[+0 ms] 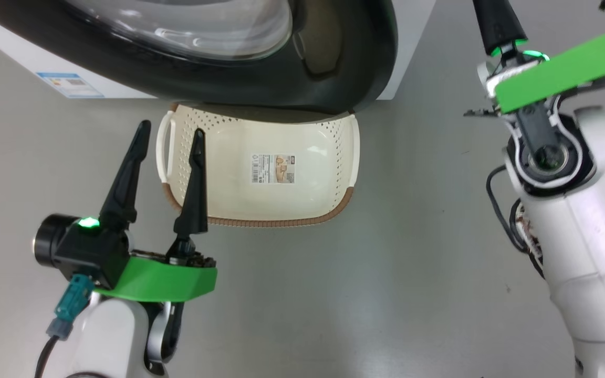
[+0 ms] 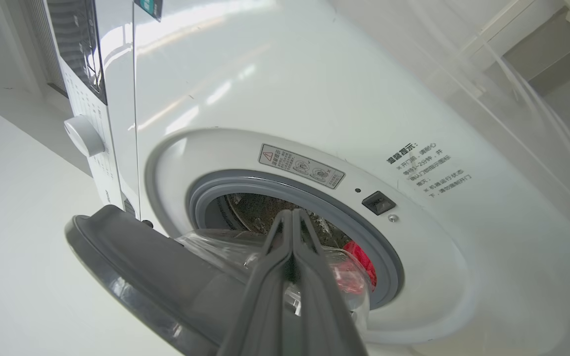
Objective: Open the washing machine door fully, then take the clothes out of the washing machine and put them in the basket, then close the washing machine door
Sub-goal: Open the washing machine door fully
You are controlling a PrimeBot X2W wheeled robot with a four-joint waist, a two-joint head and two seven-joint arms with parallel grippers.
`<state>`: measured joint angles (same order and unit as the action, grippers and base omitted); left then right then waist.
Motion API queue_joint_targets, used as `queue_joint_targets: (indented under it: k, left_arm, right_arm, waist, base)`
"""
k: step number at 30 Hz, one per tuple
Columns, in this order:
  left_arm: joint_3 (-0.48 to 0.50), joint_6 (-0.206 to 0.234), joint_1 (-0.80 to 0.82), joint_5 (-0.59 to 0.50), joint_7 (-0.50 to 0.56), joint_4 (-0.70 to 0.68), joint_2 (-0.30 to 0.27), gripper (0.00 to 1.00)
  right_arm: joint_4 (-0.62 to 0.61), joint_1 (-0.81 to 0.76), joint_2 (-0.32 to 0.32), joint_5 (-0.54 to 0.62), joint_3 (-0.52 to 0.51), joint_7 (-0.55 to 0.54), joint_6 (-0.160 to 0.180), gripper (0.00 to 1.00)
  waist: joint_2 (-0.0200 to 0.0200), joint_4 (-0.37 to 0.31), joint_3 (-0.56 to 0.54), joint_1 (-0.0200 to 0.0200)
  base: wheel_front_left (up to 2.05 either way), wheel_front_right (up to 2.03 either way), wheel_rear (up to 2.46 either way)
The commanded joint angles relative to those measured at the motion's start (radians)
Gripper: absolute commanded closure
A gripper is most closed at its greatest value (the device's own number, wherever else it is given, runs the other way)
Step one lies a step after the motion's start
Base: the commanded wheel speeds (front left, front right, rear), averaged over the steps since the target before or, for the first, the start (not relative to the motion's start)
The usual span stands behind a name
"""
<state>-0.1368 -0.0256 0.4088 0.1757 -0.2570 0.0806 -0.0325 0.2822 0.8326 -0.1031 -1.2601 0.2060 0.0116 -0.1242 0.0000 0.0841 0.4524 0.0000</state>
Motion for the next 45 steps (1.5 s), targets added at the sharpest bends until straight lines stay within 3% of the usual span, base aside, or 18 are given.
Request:
queue_joint_targets:
  k: [1, 8, 18, 27, 45]
  left_arm:
    - [0.025, 0.002, 0.001, -0.011, -0.005, -0.033, -0.019, 0.0]
    - [0.021, 0.007, 0.005, -0.009, -0.005, -0.046, -0.019, 0.0]
    - [0.02, 0.012, 0.001, -0.009, -0.005, -0.047, -0.018, 0.0]
    - [0.021, 0.013, -0.001, -0.009, -0.005, -0.041, -0.018, 0.0]
    - [0.024, 0.035, -0.031, 0.004, -0.005, 0.025, -0.018, 0.0]
  right_arm:
    - [-0.021, 0.017, 0.017, -0.019, 0.008, -0.013, -0.007, 1.0]
    - [0.082, 0.115, 0.011, -0.278, -0.035, -0.228, -0.007, 1.0]
    - [0.303, 0.215, 0.015, -0.593, -0.04, -0.629, -0.007, 1.0]
    - [0.263, 0.201, -0.01, -0.617, -0.004, -0.759, -0.007, 1.0]
    - [0.225, 0.086, -0.008, -0.558, 0.062, -0.819, -0.007, 1.0]
  waist:
    - [0.0, 0.006, 0.005, 0.0]
    - [0.0, 0.024, 0.017, 0.0]
    - [0.0, 0.032, 0.018, 0.0]
    - [0.0, 0.031, 0.016, 0.0]
    - [0.0, 0.064, -0.089, 0.0]
  base:
    - [0.0, 0.0, 0.0]
    - [0.0, 0.0, 0.0]
    - [0.0, 0.0, 0.0]
    - [0.0, 0.0, 0.0]
    - [0.0, 0.0, 0.0]
